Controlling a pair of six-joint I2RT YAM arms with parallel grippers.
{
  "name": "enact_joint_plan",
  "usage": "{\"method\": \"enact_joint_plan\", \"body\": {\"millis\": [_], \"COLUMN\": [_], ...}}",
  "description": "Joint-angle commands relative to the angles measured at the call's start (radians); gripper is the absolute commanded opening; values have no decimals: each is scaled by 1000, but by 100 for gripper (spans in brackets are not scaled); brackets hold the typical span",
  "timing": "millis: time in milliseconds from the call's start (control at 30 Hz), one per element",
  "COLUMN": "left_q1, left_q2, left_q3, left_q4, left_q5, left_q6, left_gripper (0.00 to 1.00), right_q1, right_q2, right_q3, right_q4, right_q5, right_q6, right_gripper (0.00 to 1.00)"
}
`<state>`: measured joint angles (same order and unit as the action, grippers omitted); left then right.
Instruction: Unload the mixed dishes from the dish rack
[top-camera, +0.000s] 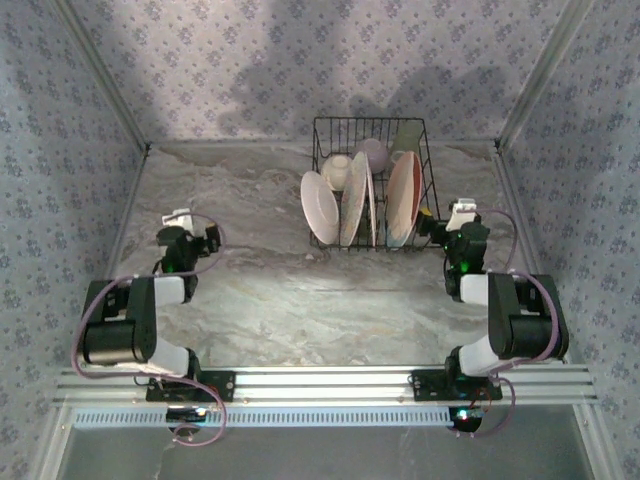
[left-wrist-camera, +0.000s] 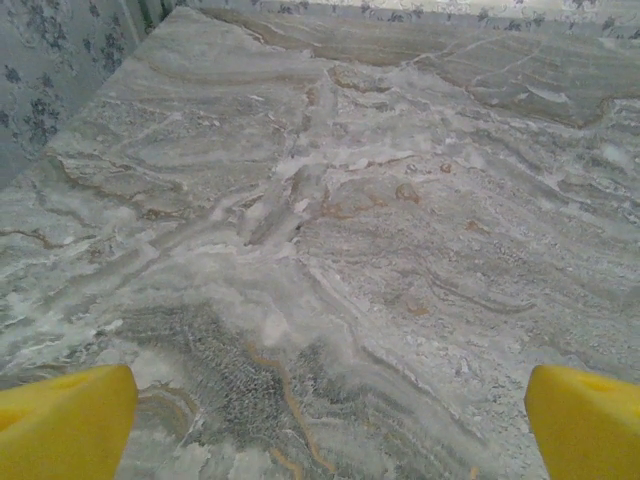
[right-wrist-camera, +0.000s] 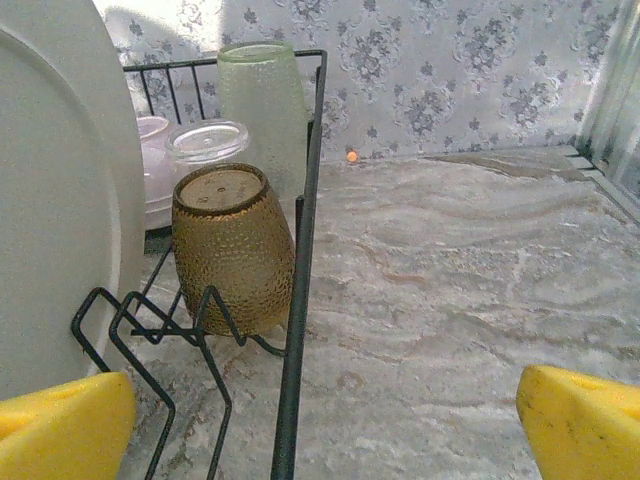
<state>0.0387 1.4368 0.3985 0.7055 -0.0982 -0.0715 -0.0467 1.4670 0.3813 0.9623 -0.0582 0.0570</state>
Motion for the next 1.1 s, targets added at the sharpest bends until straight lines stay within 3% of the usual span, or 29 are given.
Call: {"method": "enact_joint_plan", "body": {"millis": [0, 300, 500, 533, 600, 733, 900, 1067], "left_q1": [4, 2, -3, -4, -3, -3, -4, -29], "left_q2": [-113, -319, -339, -337, -345, -353, -332, -376], "left_q3": [67, 176, 361, 383, 412, 482, 589, 596], "left_q4": [-178, -483, -814, -858, -907, -998, -1131, -1108], "left_q5": [-32, -134, -136, -146, -141, -13, 222, 546], "left_q6": [5, -99, -271, -294, -335, -379, -360, -380], "left_gripper": [99, 99, 99, 99, 99, 99, 99, 99], "right_q1": [-29, -49, -84, -104, -184, -259, -254, -162], "right_q2": [-107, -384, -515, -523, -532, -558, -586, -635], "right_q3": [-39, -5, 107, 124, 164, 220, 343, 471], "right_q4": [-185, -363, -660, -717, -793, -861, -1062, -1286], "right_q5": [69, 205, 295, 294, 179, 51, 94, 125], "right_q6": [10, 136, 441, 497, 564, 634, 637, 534], "right_gripper": [100, 100, 100, 100, 100, 100, 100, 100]}}
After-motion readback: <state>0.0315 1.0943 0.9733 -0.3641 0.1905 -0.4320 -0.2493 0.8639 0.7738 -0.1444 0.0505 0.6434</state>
